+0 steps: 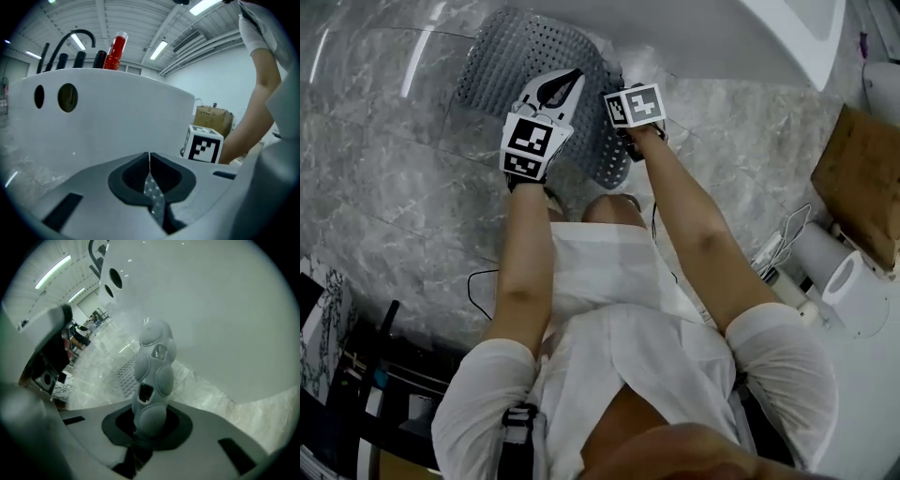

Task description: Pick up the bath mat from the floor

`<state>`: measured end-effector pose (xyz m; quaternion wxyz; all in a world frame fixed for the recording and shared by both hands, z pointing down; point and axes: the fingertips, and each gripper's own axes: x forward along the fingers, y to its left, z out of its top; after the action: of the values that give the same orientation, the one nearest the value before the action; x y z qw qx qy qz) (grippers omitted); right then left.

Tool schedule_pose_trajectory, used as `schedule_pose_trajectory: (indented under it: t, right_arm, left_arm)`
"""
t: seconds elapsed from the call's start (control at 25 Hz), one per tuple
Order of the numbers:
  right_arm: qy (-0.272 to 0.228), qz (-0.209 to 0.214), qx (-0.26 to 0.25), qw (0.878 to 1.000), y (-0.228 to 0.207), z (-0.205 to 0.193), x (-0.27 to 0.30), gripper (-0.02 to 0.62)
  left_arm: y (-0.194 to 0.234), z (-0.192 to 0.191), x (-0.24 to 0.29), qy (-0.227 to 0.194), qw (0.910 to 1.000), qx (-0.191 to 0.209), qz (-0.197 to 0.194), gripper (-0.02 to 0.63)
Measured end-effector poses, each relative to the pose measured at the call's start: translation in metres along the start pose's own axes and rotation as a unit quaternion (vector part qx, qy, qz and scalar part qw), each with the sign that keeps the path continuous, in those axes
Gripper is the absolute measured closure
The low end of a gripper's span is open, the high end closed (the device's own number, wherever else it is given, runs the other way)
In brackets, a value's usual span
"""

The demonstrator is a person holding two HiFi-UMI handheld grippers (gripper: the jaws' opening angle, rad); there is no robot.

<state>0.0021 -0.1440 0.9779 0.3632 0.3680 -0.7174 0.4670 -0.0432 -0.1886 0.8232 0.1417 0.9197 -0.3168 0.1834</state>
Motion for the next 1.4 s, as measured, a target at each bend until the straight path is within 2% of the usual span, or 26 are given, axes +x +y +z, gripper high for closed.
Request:
schedule_pose_trajectory:
  t: [0.12,0.44,0.72,0.92,1.16,1.4]
  right_arm:
    - [0.014,0.012,-0.014,1.0,0.029,0.019,-0.046,0.538]
    - [0.07,0.026,-0.035,0.997,0.097,0.043,-0.173,0.538]
    - [0.099,0.015,-0.039,0.994,0.126,0.047,-0.308,0.539]
    - [0.106,0.017,-0.04,0.993,0.149,0.033,-0.39,0.538]
    - [0.089,0.004,-0.024,0.996,0.158,0.016,-0.463,0.538]
    - [0.061,-0.016,-0.012,0.998,0.151,-0.007,-0.508,0.538]
  left_arm:
    - [0.002,0.027,-0.04,-0.007,0.9984,-0.041,0.04,0.589]
    - [-0.012,0.144,-0.148,-0.008,0.9944,-0.059,0.087,0.589]
    - [-0.051,0.242,-0.228,0.015,0.9932,-0.059,0.099,0.589]
    - [-0.088,0.297,-0.264,0.034,0.9938,-0.06,0.087,0.589]
    - [-0.127,0.332,-0.273,0.055,0.9944,-0.071,0.055,0.589]
    - [-0.16,0.33,-0.274,0.086,0.9907,-0.099,0.035,0.589]
